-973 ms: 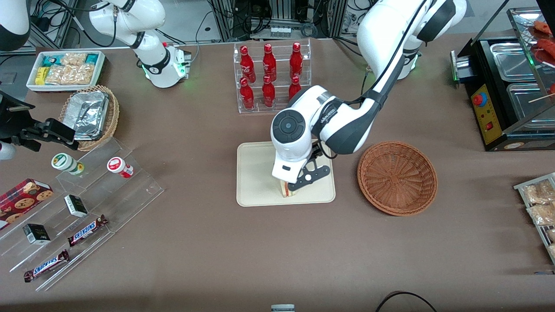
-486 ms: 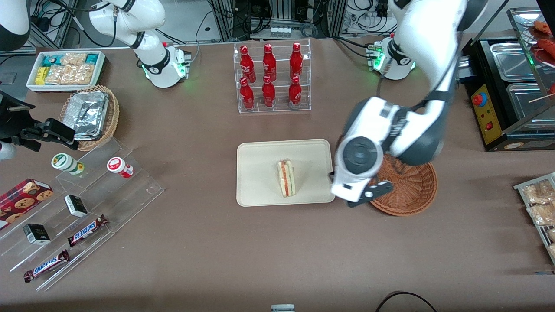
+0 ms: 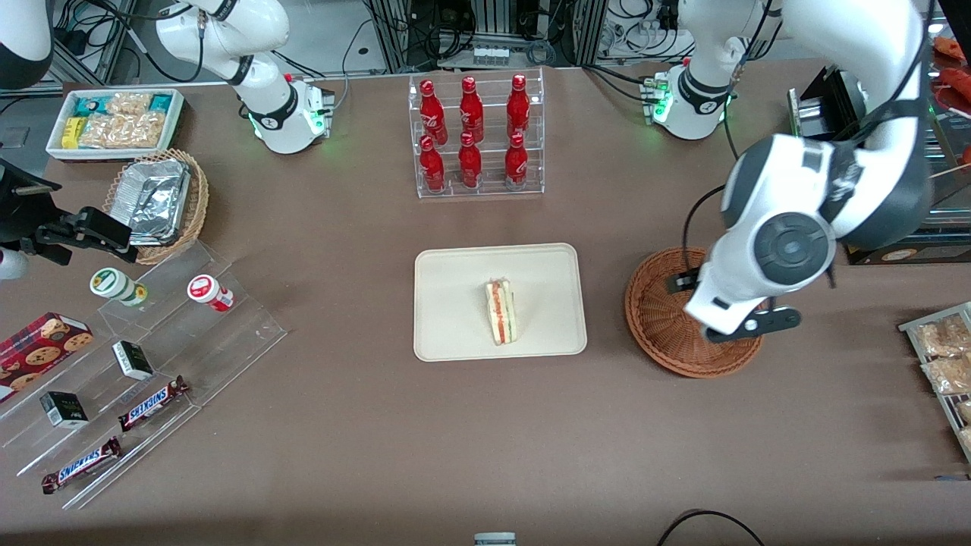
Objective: Place sandwich from basket to tray
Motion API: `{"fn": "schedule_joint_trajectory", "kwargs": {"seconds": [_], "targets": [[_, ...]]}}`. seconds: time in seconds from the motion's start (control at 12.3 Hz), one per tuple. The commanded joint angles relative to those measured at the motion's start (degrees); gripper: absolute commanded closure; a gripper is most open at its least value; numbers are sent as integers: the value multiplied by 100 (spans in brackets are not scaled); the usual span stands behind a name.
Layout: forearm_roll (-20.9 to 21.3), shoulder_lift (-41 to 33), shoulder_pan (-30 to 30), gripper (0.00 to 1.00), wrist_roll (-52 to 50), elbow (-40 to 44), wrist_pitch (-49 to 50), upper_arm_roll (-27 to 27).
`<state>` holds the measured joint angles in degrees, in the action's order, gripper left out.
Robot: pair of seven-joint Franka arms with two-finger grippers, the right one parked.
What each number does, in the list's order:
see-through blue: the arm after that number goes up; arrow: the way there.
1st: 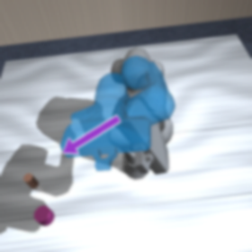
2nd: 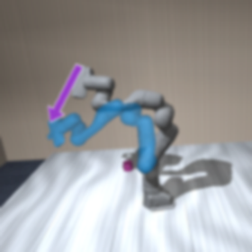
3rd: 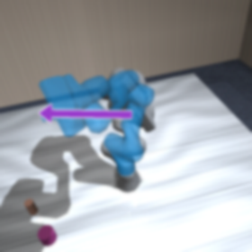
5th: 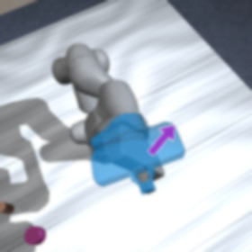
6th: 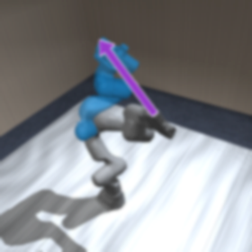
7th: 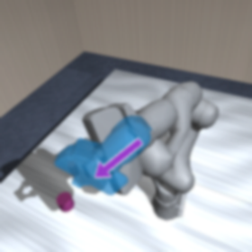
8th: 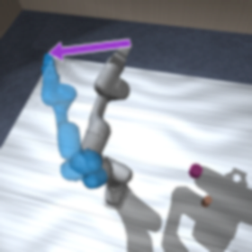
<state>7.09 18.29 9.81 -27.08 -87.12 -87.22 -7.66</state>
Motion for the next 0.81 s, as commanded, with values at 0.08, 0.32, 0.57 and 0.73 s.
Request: {"fn": "schedule_joint_trajectory", "kwargs": {"seconds": [0.08, 0.32, 0.57, 0.73], "targets": [[-41, -659, -462, 0, 580, -578, -85, -69], [-217, -1026, -768, 0, 1159, -735, 91, -69], [-726, -1388, -1191, 0, 2126, -702, 467, -87], [-736, -1625, -1306, 0, 2190, -684, 732, -87]]}}
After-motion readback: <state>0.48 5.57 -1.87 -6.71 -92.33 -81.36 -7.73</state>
